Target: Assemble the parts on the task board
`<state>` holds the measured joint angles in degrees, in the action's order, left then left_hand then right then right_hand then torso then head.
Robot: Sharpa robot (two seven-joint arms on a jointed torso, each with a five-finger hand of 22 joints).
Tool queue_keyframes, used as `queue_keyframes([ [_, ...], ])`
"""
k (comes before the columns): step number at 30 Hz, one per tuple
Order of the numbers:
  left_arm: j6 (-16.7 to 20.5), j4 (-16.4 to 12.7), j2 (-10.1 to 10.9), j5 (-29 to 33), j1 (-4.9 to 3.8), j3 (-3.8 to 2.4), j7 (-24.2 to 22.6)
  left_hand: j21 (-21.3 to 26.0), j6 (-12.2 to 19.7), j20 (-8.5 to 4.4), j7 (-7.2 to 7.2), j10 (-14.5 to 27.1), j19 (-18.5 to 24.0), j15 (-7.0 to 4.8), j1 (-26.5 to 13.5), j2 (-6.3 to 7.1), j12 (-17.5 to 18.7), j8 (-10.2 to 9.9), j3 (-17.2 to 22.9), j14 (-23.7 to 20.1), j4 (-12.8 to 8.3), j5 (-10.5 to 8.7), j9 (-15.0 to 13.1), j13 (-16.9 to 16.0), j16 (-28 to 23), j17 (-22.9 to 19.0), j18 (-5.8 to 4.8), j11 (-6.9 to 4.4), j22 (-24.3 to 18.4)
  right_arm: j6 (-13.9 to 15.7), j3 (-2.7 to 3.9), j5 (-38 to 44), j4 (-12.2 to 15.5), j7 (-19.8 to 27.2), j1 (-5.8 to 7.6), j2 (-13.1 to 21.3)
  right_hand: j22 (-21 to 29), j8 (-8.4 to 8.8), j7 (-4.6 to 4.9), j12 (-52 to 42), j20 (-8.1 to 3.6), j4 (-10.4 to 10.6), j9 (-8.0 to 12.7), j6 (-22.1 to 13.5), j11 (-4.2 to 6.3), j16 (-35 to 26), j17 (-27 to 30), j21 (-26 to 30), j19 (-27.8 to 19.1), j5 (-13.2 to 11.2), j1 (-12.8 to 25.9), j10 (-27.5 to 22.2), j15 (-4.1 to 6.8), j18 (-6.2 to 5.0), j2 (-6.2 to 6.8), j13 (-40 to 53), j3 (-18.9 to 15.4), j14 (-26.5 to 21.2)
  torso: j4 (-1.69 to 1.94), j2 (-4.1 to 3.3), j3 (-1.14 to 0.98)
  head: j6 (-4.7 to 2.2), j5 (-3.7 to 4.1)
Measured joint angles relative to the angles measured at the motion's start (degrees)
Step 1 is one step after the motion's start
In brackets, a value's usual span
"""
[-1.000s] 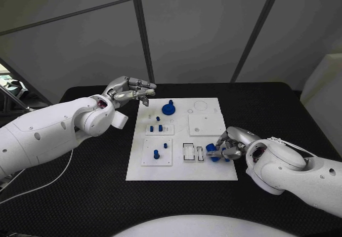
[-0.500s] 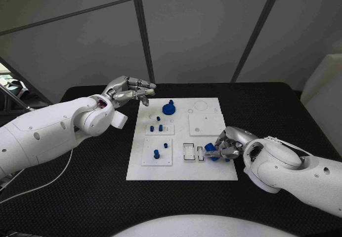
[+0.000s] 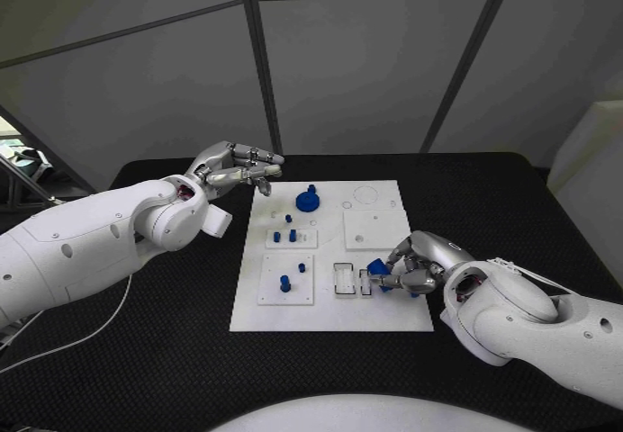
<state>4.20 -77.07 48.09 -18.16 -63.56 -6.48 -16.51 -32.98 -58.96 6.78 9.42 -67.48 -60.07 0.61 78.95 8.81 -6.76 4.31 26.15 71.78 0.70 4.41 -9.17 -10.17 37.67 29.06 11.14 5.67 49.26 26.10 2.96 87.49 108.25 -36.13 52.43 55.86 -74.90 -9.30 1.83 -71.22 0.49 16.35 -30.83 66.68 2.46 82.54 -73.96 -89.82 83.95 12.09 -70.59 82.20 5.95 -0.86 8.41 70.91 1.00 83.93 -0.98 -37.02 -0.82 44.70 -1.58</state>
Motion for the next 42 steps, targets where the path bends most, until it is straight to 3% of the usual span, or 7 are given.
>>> queue_keyframes([
  [7,0.0,0.0,-0.1,0.0,0.02,0.0,0.0,0.0,0.0,0.0,0.0,0.0,0.0,0.0,0.0,0.0,0.0,0.0,0.0,0.0,0.0,0.0,0.0,0.0,0.0,0.0,0.0,0.0,0.0,3.2,0.04,-0.8,1.6,1.2,0.05,-0.8,0.0,0.0,0.0,0.0,0.0,0.0,0.0,0.0,0.0,0.3,-0.1,0.0,0.0,0.0,0.3,0.0,0.0,0.0,-0.34,0.1,0.0,0.0,0.09,0.0,0.04,-0.27,0.1],
  [16,-0.1,0.0,-0.2,0.0,0.04,0.0,0.0,0.0,0.0,0.0,0.0,0.0,0.0,0.0,0.0,0.0,0.0,0.0,0.0,0.0,0.0,0.0,0.0,0.0,0.0,0.0,0.0,0.0,0.0,3.0,0.04,-2.2,0.4,1.6,0.06,-3.6,0.0,0.01,0.19,0.0,0.0,0.2,0.0,0.2,0.21,0.3,-0.2,0.0,0.0,0.2,2.3,0.2,-0.01,0.0,-1.24,0.1,-0.2,0.0,0.15,-0.09,0.11,-0.18,-0.07],
  [17,-0.1,0.0,-0.2,0.0,0.04,0.0,0.0,0.0,0.0,0.0,0.0,0.0,0.0,0.0,0.0,0.0,0.0,0.0,0.0,0.0,0.0,0.0,0.0,0.0,0.0,0.0,0.0,0.0,0.0,2.9,0.04,-2.3,0.2,1.6,0.06,-3.8,0.0,0.01,0.21,0.0,0.0,0.2,-1.1,0.2,0.21,0.3,-0.2,0.0,0.0,0.2,2.9,0.2,-0.01,-0.01,-1.32,0.1,-0.2,0.0,0.16,-0.09,0.11,-0.16,-0.1],
  [24,-0.3,0.0,-0.3,0.0,0.04,0.0,0.1,0.0,0.0,0.0,0.0,0.0,0.0,0.0,0.0,0.0,0.0,0.0,0.0,0.0,0.0,0.0,0.0,0.0,0.0,0.0,-0.01,0.0,0.0,1.5,0.04,-3.1,-1.3,1.0,0.06,-5.9,0.0,0.45,-0.86,0.0,0.0,0.4,-2.8,1.7,0.31,0.3,0.1,0.0,0.0,0.4,5.6,0.3,0.21,-0.01,-0.51,0.0,-0.4,0.2,0.16,-0.11,0.11,-0.02,-0.41],
  [35,-0.5,0.0,-0.3,0.0,0.04,0.0,0.1,0.2,0.0,0.0,0.0,0.0,0.0,0.0,0.0,0.0,0.0,0.0,-0.2,0.0,0.2,0.0,0.0,0.0,0.0,0.0,0.0,0.0,-0.1,0.5,0.06,-3.2,-3.2,-0.8,0.07,-7.9,0.0,0.37,-1.15,0.5,-0.41,0.6,-3.8,2.4,0.44,0.3,0.5,0.0,0.0,-0.3,8.3,0.2,0.41,0.0,0.4,-0.4,-0.6,0.0,0.08,-0.12,0.07,0.2,-0.67],
  [39,-0.5,0.0,-0.4,0.0,0.04,0.0,0.1,0.2,0.0,0.0,0.0,0.0,0.0,0.0,0.0,0.0,0.0,0.0,-0.2,0.0,0.2,0.0,0.0,0.0,0.0,0.0,0.0,0.0,-0.1,0.4,0.07,-3.2,-3.6,-1.3,0.07,-8.3,0.0,0.7,-1.25,0.9,-0.41,0.7,-4.2,2.5,0.53,0.0,0.8,0.0,0.0,-1.6,9.1,0.1,0.42,0.0,1.19,-0.6,-0.7,0.0,0.08,-0.11,0.05,0.23,-0.71],
  [42,-0.5,0.0,-0.4,0.0,0.04,0.0,0.1,0.2,0.0,0.0,0.0,0.0,0.0,0.0,0.0,0.0,0.0,0.0,-0.2,0.0,0.2,0.0,0.0,0.0,0.0,0.0,0.0,0.0,-0.1,0.4,0.07,-3.0,-4.0,-1.7,0.08,-8.4,0.0,1.06,-1.31,1.6,-0.41,0.7,-4.8,2.5,0.53,-0.4,1.3,0.0,0.0,-4.6,10.5,0.1,0.41,-0.01,1.98,-1.0,-1.5,0.0,0.08,-0.08,0.04,0.23,-0.79],
])
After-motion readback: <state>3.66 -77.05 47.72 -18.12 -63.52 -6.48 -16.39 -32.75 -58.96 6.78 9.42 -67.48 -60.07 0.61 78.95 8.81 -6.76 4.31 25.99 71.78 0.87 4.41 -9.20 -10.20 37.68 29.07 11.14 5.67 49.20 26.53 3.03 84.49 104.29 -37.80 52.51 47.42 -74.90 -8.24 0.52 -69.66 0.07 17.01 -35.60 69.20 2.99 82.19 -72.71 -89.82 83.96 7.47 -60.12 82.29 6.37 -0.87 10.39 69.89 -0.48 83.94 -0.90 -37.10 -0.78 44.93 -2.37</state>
